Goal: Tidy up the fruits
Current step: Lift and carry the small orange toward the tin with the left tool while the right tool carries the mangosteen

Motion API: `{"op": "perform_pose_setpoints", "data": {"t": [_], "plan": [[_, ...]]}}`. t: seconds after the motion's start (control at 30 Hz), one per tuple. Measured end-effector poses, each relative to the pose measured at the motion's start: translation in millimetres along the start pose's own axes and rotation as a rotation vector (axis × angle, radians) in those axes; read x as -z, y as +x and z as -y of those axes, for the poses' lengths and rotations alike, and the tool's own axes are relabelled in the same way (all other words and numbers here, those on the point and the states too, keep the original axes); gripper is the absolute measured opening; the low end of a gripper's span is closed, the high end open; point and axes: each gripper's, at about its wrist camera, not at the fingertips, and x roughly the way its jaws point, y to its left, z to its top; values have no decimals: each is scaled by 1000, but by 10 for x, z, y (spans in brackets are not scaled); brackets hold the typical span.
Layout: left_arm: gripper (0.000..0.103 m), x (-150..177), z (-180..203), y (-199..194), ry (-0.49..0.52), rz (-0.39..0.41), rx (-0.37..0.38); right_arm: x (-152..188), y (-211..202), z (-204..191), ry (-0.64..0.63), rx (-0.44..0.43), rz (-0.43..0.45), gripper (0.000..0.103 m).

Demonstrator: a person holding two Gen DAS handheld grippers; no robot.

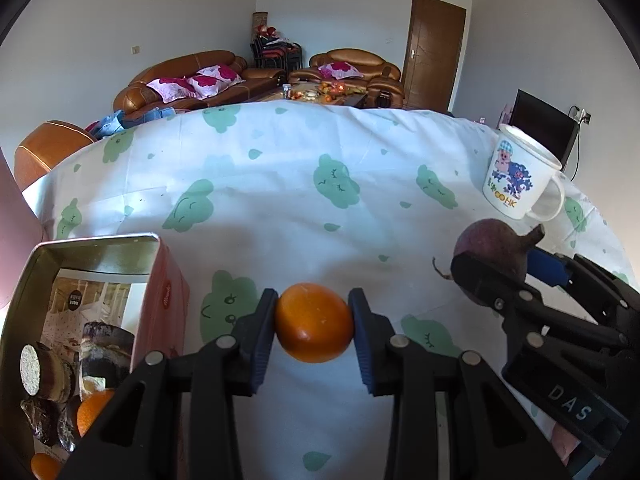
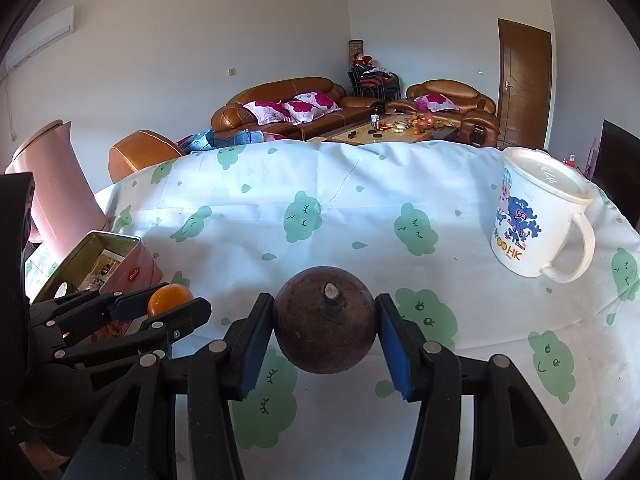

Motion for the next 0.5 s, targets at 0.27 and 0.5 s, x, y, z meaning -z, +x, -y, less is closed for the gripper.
{"op": "perform_pose_setpoints", "data": {"t": [0.27,0.5], "plan": [[37,44,17,-117,11,57,5,17,-63,-13,11,-4,26,53],[37,84,25,-212,13,94,-5,52,-152,-29,12,-7,53,53]]}}
